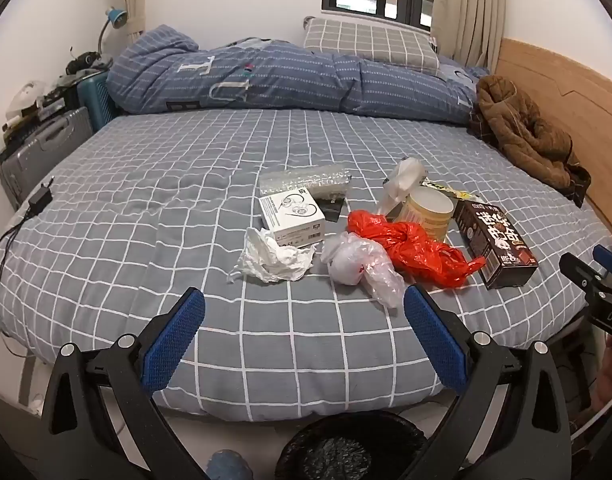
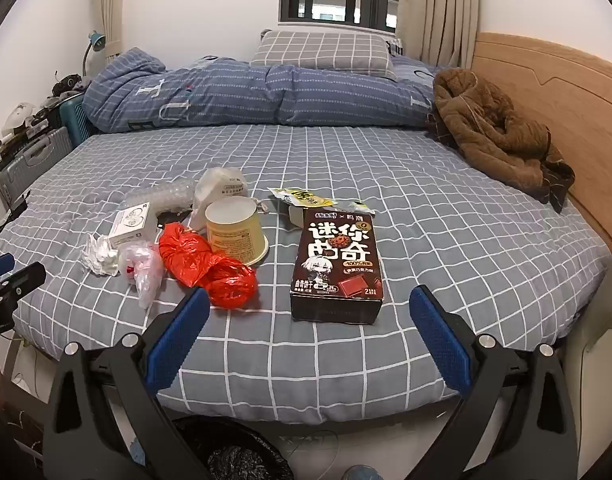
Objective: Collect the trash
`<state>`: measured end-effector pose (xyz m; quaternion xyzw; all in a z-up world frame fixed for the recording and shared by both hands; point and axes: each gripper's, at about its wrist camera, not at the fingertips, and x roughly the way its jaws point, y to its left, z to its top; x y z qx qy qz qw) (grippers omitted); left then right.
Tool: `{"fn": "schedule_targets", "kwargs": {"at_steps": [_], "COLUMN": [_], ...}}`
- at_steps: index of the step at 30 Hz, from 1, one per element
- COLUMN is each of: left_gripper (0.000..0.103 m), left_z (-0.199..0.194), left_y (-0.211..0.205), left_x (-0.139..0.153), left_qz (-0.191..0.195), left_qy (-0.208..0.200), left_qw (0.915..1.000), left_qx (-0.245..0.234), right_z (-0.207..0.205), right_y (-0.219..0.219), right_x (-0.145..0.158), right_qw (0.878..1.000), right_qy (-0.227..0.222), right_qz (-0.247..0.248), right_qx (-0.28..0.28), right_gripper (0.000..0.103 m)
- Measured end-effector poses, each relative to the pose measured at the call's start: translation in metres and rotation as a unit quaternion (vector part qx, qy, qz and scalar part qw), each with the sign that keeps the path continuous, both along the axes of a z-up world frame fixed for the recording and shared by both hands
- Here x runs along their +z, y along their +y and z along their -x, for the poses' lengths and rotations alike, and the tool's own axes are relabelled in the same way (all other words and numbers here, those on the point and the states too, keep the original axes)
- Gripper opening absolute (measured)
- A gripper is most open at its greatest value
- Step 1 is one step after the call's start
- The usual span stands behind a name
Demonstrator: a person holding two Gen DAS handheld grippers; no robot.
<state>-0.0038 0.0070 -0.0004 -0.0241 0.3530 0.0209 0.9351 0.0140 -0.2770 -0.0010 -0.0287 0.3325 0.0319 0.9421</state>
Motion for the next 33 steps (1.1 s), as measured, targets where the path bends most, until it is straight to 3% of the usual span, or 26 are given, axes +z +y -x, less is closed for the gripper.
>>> {"fn": "schedule_targets", "kwargs": {"at_steps": [33], "left_gripper": [0.097], "left_z": [0.0004], "left_y": [-0.0004], "left_x": [-0.003], "left_qz": [0.0], "left_qy": [0.0], "left_qw": [1.0], "left_qx": [-0.001], "right_z": [-0.0001], "right_y": [-0.0007], "right_x": [0.0005], "right_qw": [1.0], "right_qy": [0.0], "right_qz": [0.002], "right_qx": [0.0], "right_gripper": [0.096]}}
